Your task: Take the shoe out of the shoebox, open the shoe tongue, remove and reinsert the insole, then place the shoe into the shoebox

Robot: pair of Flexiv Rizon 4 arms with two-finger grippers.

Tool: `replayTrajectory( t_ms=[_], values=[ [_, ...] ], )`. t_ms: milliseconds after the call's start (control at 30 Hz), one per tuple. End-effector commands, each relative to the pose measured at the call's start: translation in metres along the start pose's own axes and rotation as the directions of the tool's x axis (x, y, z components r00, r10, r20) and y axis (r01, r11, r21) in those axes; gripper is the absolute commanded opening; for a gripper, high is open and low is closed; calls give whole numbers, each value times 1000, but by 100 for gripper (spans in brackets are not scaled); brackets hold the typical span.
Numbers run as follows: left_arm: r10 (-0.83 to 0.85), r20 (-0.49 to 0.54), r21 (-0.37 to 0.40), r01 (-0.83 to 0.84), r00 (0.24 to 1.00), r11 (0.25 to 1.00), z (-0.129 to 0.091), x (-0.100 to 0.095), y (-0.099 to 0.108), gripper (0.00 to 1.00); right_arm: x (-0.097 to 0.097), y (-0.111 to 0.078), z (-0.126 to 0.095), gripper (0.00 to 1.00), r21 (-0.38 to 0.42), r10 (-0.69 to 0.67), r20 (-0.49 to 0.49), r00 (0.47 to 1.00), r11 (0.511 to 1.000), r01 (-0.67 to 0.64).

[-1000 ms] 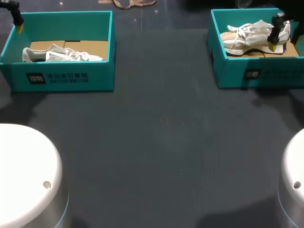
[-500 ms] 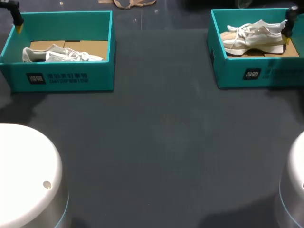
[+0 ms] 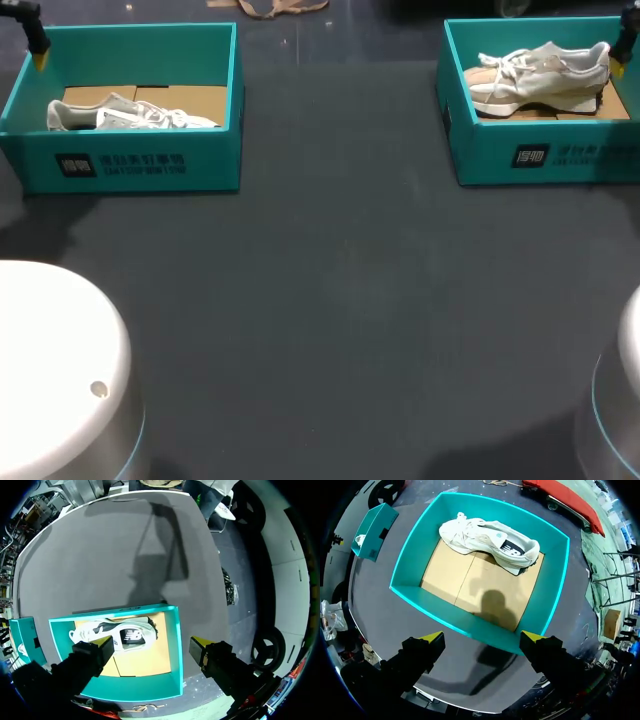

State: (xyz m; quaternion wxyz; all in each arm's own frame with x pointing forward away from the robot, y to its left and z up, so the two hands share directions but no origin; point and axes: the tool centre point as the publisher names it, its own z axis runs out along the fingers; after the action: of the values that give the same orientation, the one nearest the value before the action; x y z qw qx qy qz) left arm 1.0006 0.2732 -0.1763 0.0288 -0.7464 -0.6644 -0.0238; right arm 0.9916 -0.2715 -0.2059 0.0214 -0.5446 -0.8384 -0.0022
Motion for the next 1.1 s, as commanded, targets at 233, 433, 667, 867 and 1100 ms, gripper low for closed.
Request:
replayTrajectory(
  t_ms=[233,433,667,867,1100],
  values=[
    [1,-1,-1,-1,1000,1000,0,0,0,100,-7,34,8,100,-12,63,8,998,998,-63],
    [1,-1,-1,-1,1000,1000,0,0,0,100,-15,49,8,100,-129,116,49,992,986,-109],
    [1,-1,-1,-1,1000,1000,0,0,0,100,-24,61,11,100,-146,141,55,988,980,-132],
    [1,-1,-1,-1,1000,1000,0,0,0,100,-24,61,11,100,-146,141,55,988,980,-132],
    [1,-1,-1,-1,1000,1000,0,0,0,100,-28,67,11,100,-81,274,87,958,960,-268]
  ],
)
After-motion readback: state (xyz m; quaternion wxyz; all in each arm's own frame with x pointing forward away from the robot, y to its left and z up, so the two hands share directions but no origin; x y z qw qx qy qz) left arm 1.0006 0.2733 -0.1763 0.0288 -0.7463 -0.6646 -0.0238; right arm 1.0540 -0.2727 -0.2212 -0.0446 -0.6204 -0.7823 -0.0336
